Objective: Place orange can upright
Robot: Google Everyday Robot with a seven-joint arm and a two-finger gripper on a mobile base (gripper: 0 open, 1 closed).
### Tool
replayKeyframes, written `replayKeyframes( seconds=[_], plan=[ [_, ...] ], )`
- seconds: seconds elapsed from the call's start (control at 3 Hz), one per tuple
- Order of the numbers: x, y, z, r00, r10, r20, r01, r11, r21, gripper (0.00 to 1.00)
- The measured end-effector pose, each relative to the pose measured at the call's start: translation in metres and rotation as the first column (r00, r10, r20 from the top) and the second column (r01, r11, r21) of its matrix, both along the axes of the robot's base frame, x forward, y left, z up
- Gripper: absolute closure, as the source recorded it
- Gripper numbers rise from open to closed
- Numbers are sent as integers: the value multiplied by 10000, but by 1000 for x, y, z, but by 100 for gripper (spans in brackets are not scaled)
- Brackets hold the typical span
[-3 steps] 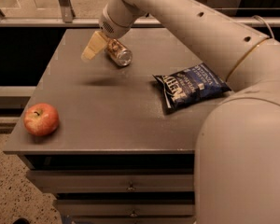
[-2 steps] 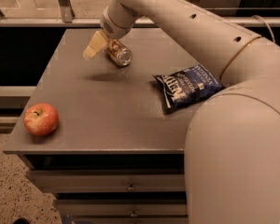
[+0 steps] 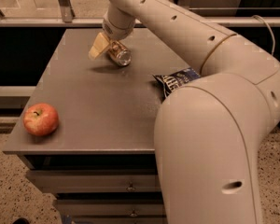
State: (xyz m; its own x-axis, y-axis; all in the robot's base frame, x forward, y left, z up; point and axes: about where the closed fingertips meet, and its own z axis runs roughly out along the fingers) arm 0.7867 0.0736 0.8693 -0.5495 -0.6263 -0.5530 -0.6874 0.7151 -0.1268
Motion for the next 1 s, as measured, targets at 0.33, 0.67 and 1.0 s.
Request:
replayKeyframes(
  seconds=[0.33, 0.67, 1.0],
  plan=[
    [8, -3, -6, 9986, -412, -323, 396, 9981, -472, 0],
    [13, -4, -10, 9958, -710, -582, 645, 9922, -1069, 0],
    [15, -3, -14, 9918, -915, -887, 755, 9827, -1692, 0]
  ],
)
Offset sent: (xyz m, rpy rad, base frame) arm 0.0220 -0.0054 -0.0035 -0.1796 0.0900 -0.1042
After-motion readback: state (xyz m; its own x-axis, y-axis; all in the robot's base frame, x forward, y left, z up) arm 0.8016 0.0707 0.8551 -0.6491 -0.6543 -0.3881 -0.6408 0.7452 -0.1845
